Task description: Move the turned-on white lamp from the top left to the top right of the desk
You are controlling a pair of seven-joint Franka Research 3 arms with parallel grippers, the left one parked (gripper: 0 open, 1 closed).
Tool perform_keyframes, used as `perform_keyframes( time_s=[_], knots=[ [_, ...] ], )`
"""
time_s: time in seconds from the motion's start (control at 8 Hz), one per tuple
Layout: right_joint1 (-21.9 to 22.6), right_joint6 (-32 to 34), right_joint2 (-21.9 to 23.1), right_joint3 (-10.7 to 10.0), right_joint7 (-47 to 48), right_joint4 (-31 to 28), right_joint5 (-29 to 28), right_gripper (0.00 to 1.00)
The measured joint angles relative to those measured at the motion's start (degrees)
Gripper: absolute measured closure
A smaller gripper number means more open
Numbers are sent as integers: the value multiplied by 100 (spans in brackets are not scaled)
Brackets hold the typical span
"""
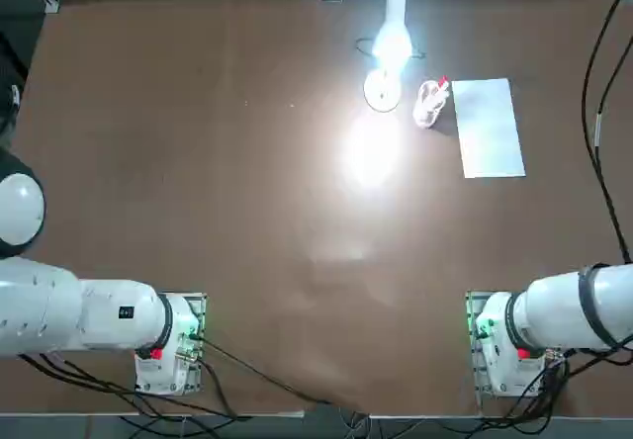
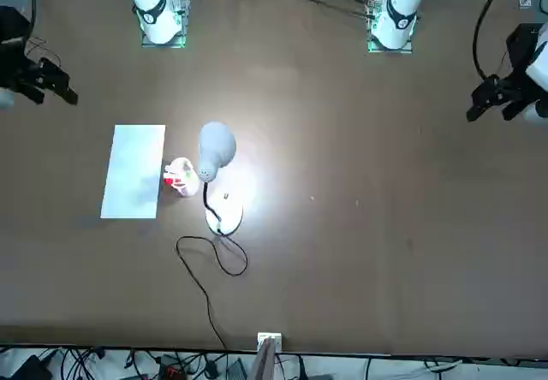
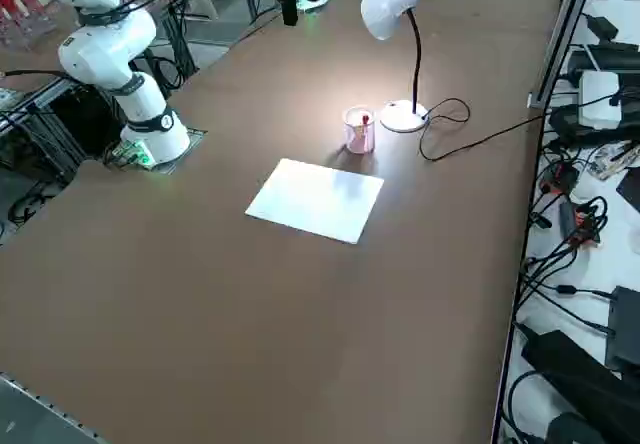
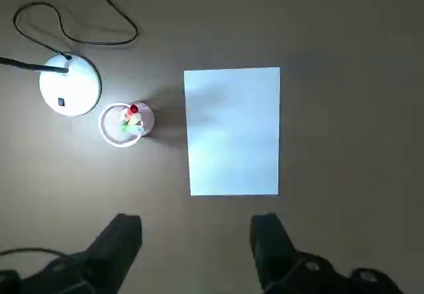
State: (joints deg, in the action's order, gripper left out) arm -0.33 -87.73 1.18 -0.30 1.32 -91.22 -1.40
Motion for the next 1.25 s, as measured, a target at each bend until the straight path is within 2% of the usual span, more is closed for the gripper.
perform_keyframes(
  time_s=[0.5, 1.0, 1.25],
  knots=[
    [-7, 33, -26, 0, -2, 11, 0, 0],
    [-34, 39, -241, -32, 36, 32, 3, 0],
    [23, -138, -298, -10, 486, 55, -27, 0]
  ],
)
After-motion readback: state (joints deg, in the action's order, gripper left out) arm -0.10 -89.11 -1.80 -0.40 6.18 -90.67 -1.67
